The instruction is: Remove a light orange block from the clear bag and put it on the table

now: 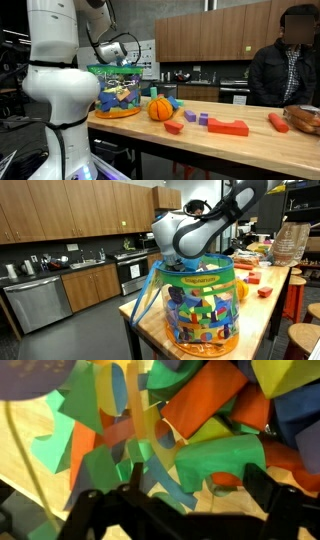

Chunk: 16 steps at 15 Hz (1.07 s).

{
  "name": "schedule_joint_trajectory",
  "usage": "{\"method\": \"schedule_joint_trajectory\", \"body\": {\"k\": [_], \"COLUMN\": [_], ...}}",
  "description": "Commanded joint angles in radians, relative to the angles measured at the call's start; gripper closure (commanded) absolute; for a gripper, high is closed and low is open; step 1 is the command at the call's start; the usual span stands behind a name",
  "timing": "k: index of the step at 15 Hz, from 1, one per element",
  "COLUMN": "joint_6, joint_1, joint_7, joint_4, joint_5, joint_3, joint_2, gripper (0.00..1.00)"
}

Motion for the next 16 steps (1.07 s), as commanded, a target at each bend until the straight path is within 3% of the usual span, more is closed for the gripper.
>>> {"method": "schedule_joint_trajectory", "body": {"k": [1, 8, 16], "joint_6": [-0.009, -0.016, 0.055], "joint_1": [0.021, 0.030, 0.024], "joint_7": [0.022, 0.000, 0.031], "joint_4": [0.029, 0.015, 0.011], "joint_5": [-0.033, -0.006, -0.016], "joint_3": [-0.019, -0.016, -0.036], "joint_2": [0.026, 0.007, 0.041], "gripper": [0.00, 0.00, 0.00]}}
